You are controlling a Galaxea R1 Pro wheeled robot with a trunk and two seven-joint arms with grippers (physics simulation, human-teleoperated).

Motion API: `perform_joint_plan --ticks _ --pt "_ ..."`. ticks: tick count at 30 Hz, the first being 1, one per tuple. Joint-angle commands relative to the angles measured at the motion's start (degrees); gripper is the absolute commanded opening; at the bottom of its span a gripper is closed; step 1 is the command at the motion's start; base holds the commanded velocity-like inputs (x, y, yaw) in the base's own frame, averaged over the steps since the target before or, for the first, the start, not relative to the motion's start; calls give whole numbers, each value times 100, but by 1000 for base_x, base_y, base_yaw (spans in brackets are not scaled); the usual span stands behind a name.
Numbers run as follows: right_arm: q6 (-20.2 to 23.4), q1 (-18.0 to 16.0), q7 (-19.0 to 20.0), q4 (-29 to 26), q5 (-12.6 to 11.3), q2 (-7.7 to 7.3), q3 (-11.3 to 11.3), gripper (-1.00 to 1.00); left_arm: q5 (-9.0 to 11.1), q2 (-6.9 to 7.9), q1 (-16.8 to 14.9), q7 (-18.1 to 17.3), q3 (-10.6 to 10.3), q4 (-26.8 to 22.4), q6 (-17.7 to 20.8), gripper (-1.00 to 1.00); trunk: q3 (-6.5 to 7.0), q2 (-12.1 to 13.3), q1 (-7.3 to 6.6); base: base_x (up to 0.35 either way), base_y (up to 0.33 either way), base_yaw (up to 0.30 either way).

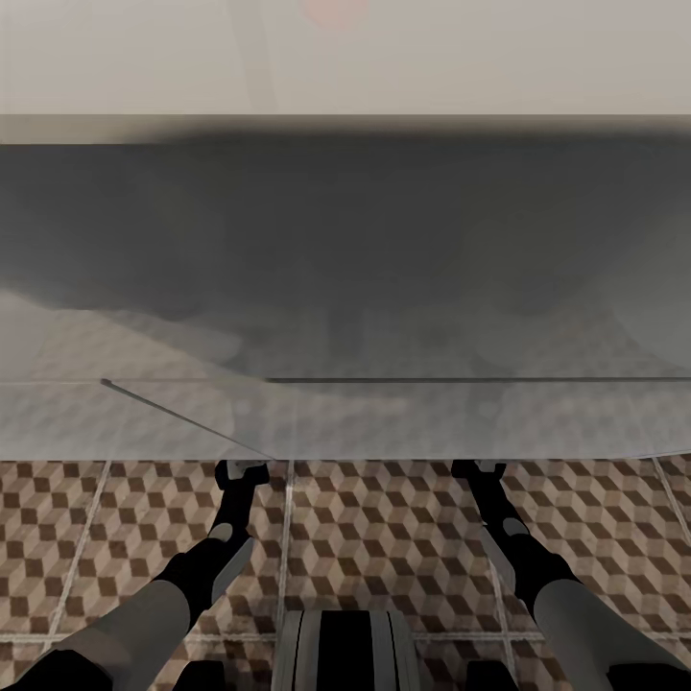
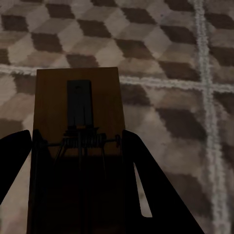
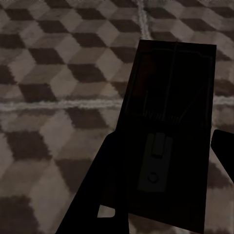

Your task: Take the four mousetraps from the cabinet in the bathroom and place them on the bathroom floor. Make sure all four end up on the same floor surface, and ensure that at least two of them are either under or directly next to the same bathroom sink.

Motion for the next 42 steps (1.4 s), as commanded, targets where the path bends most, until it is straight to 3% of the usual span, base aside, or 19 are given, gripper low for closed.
perform_joint_plan --ticks 1,7,16,42 --pt "-22 -6 15 5 -61 -5 31 -100 23 0 -5 50 -43 4 -17 -100 -3 -1 -1 0 0 0" --pt "-23 -4 19 5 -62 -5 31 -100 28 7 -15 57 -33 2 18 -100 -3 -1 -1 0 0 0" --pt "-15 -3 17 5 -62 -5 31 -100 27 26 -32 54 4 -266 415 -100 -3 -1 -1 0 0 0" --pt "-23 -4 16 24 -73 -5 31 -100 24 14 -32 53 92 -289 394 -100 -3 -1 -1 0 0 0"
